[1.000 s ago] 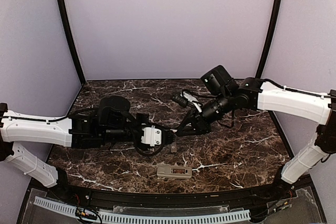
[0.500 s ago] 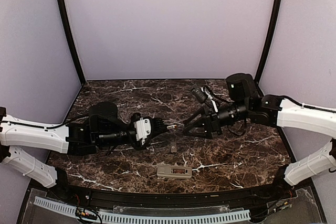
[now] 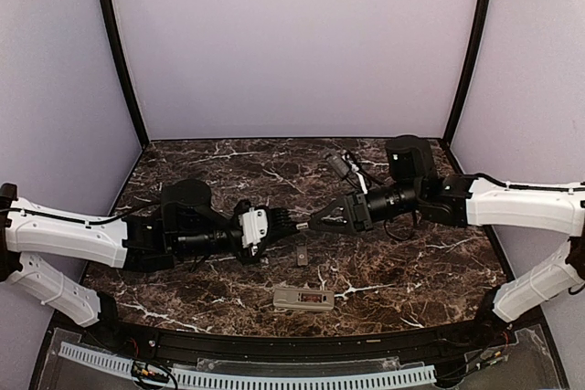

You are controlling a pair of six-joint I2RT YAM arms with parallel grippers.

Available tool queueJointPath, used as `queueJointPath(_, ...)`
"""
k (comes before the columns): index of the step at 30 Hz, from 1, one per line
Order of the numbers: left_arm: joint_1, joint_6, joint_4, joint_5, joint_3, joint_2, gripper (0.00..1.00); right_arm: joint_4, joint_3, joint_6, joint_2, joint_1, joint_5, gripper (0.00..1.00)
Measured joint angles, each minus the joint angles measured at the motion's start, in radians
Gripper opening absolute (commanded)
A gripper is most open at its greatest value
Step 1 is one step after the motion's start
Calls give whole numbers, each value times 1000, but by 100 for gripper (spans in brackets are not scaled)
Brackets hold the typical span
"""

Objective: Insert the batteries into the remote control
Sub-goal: Pass from the left arm to the right

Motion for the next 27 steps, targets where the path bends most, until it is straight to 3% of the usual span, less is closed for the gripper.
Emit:
queueJointPath(4,0,0,-1,3,0,9,0,8,0,21,33,0,-10,29)
queueJointPath(6,3,0,-1,3,0,13,0,9,3,18,33,0,-14,25)
queueJointPath(20,5,2,-3,3,9,22,0,-5,35,3,53,0,-44,17)
queueJointPath(22,5,2,-3,3,9,23,0,-6,37,3,58,0,-53,12)
queueJointPath(24,5,5,-4,3,9,25,0,-9,42,1,64,0,-64,1)
queueJointPath(27,5,5,-8,1,10,26,4,-19,45,1,65,0,-69,0)
